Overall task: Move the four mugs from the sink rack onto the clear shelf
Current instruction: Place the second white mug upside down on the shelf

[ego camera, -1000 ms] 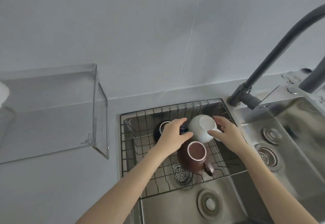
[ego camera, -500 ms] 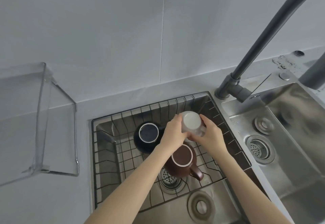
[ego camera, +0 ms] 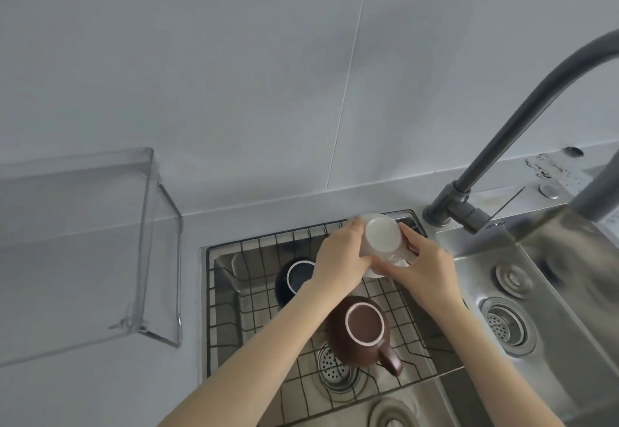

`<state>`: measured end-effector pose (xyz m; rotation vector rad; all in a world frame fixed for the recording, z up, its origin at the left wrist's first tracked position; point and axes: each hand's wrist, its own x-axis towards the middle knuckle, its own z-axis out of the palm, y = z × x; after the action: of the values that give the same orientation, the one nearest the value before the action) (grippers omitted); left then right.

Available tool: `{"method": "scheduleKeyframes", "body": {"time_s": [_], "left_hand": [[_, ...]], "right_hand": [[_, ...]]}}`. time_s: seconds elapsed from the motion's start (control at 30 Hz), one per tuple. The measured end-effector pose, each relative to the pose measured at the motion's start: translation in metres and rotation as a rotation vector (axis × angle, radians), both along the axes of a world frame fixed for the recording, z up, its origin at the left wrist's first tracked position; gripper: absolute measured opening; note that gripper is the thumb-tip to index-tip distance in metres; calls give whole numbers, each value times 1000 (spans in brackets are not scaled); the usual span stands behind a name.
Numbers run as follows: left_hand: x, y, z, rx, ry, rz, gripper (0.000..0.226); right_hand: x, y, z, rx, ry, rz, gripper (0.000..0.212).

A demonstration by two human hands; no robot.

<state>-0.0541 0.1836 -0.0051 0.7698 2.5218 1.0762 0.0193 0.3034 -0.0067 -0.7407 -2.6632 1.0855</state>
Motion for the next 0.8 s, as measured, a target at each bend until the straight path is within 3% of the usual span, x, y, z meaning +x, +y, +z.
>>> {"method": "scheduleKeyframes", "body": {"time_s": [0.27, 0.4, 0.57, 0.8], "left_hand": [[-12, -87, 106, 120, 286, 163, 54], [-26, -153, 143, 112, 357, 266, 63], [-44, -230, 162, 107, 294, 378, 53], [-80, -311, 154, 63, 122, 357, 38]], "right_hand": [[-32, -71, 115, 88, 160, 218, 86], [-58, -131, 155, 81, 245, 330, 75], [-95, -202, 164, 66, 266, 448, 53], [-132, -274, 146, 28, 222, 525, 43]]}}
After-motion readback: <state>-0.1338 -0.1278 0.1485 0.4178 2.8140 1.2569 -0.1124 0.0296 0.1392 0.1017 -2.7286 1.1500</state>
